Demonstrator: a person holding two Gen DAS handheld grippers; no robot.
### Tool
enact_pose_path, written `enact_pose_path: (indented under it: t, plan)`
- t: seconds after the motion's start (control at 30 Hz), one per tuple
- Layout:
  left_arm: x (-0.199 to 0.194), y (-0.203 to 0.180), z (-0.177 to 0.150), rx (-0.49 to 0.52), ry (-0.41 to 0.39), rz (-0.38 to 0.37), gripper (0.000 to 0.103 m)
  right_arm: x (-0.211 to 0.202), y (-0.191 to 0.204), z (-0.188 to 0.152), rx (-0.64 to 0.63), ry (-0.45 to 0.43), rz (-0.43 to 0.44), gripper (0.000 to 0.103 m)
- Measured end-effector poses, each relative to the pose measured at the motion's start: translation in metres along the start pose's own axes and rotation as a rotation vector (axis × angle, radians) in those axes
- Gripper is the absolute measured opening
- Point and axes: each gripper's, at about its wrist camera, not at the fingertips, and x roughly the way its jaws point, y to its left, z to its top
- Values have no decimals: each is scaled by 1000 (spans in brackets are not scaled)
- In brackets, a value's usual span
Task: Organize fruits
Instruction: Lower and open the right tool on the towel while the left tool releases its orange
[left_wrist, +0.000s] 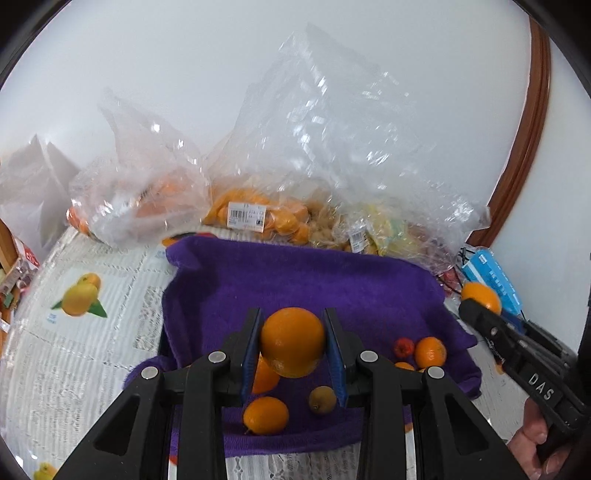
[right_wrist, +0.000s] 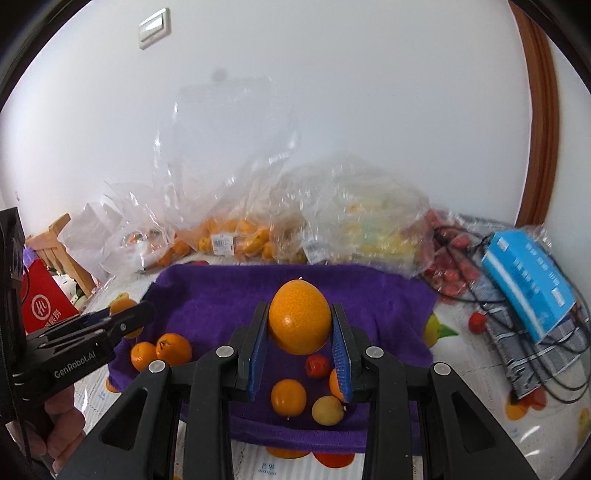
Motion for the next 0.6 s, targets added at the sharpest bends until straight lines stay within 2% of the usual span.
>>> enact_pose_path:
  t: [0.2, 0.3, 0.6]
  plan:
    - [14, 13, -14, -45, 26, 3, 31, 31, -10, -18, 7, 84, -13, 32]
    - [16, 17, -14, -67, 32, -14, 31, 40, -12, -24, 11, 100, -6, 32]
    - [19, 16, -14, -66, 34, -5, 31, 58, -10, -36, 7, 144, 4, 32]
